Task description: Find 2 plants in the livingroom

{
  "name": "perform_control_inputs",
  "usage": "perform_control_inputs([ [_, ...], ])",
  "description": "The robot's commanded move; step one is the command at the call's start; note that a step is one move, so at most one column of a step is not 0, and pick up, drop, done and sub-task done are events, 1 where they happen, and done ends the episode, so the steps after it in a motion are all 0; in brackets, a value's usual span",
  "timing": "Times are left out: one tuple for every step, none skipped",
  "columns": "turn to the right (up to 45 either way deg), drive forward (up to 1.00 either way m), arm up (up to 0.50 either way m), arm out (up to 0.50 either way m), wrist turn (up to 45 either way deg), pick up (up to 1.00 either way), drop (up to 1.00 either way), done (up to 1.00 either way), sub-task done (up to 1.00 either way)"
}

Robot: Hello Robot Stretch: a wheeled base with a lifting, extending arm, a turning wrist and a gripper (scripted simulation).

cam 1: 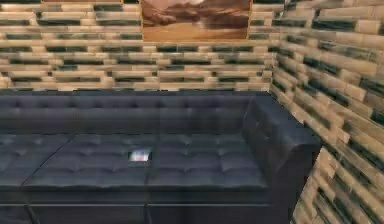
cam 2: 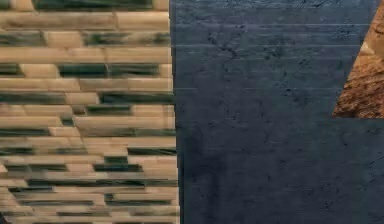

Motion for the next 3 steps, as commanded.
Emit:
perform_control_inputs([
  [-45.0,0.0,0.0,0.0,0.0,0.0,0.0,0.0,0.0],
  [-36.0,0.0,0.0,0.0,0.0,0.0,0.0,0.0,0.0],
  [0.0,1.0,0.0,0.0,0.0,0.0,0.0,0.0,0.0],
])
